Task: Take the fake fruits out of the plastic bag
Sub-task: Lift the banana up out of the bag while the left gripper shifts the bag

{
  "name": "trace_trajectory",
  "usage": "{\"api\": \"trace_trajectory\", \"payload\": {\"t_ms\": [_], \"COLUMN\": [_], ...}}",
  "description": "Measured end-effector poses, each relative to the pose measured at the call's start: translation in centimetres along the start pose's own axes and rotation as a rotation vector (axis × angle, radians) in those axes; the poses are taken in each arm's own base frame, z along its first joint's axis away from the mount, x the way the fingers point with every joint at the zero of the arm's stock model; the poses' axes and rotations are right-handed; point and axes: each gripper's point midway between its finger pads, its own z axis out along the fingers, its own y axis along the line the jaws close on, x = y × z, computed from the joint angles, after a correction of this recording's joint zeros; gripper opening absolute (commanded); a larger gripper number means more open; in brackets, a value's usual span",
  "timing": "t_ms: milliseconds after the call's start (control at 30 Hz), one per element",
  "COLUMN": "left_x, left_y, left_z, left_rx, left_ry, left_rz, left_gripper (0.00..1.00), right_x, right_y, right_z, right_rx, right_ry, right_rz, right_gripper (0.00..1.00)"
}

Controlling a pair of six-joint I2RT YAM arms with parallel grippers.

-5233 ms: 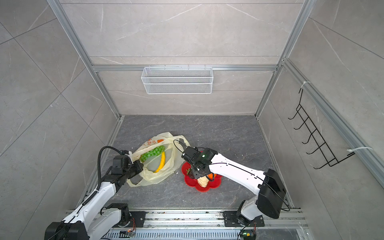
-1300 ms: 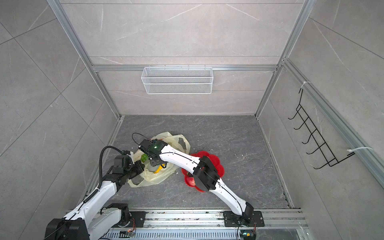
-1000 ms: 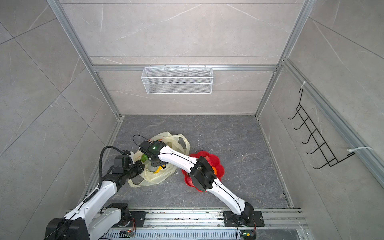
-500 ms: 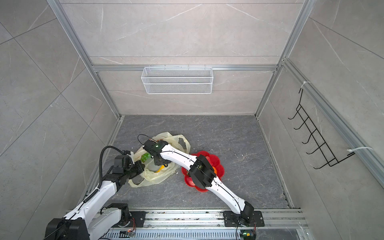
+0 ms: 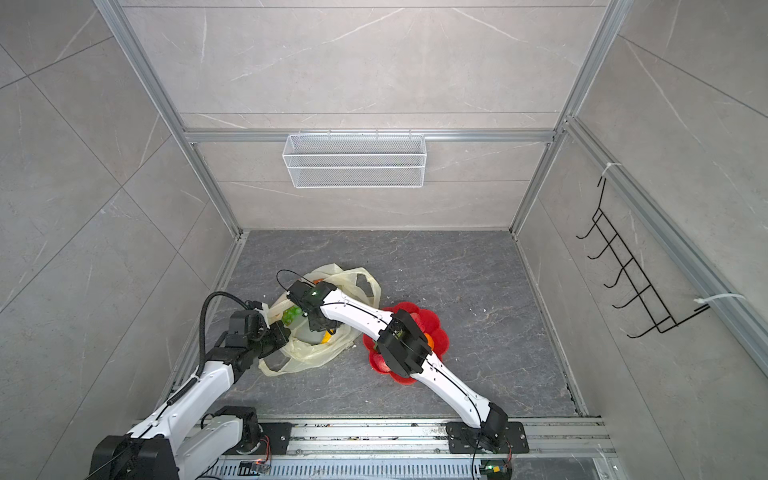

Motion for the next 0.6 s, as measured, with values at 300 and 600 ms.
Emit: {"api": "trace_trajectory", "payload": {"t_ms": [300,600], "left_x": [0.0,0.0], "left_y": [0.0,0.0], "left_z": [0.0,0.0], "left_rx": [0.0,0.0], "left_ry": [0.0,0.0], "left_rz": [0.0,0.0], "left_gripper": [0.0,0.0], "right_x": [0.5,-0.6], "right_y": [-0.5,-0.8], "right_z": [-0.9,-4.3], "right_rx": [-0.03,-0.099], "right_ry": [-0.019,-0.107], "right_rz": [0.045,0.108], "right_gripper": [0.29,0.27]}}
